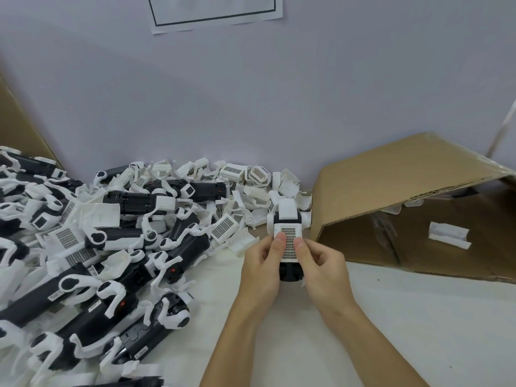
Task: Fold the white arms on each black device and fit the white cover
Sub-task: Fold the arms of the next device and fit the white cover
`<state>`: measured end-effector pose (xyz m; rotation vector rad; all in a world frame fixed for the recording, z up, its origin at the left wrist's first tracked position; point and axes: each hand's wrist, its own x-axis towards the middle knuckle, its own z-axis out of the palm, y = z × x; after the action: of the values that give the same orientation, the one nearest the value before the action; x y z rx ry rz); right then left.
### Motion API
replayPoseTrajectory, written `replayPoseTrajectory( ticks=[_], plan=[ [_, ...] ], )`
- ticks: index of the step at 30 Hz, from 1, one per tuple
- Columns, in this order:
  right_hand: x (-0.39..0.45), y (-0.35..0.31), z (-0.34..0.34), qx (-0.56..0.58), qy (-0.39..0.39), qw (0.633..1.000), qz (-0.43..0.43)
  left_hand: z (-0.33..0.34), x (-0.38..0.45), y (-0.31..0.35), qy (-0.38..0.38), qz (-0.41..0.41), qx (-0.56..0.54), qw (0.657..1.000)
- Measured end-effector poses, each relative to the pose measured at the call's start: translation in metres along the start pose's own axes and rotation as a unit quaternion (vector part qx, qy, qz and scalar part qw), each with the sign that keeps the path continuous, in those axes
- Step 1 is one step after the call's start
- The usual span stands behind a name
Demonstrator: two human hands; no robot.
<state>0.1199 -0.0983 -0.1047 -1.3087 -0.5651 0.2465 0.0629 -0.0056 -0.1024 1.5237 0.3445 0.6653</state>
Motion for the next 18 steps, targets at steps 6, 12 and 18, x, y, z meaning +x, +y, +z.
replayPoseTrajectory(
  ticks=[6,12,18],
  plan=[
    [0.001,0.001,-0.002,0.056,-0.009,0.998,0.024,-0.001,0.002,0.005,-0.03,-0.046,-0.091,0.994],
    [0.002,-0.001,-0.009,0.039,-0.039,0.998,0.02,-0.002,-0.001,0.004,-0.055,-0.018,-0.033,0.998],
    [0.001,0.0,-0.01,0.042,-0.037,0.998,0.012,-0.002,-0.001,0.006,-0.055,-0.022,-0.071,0.996]
  ],
)
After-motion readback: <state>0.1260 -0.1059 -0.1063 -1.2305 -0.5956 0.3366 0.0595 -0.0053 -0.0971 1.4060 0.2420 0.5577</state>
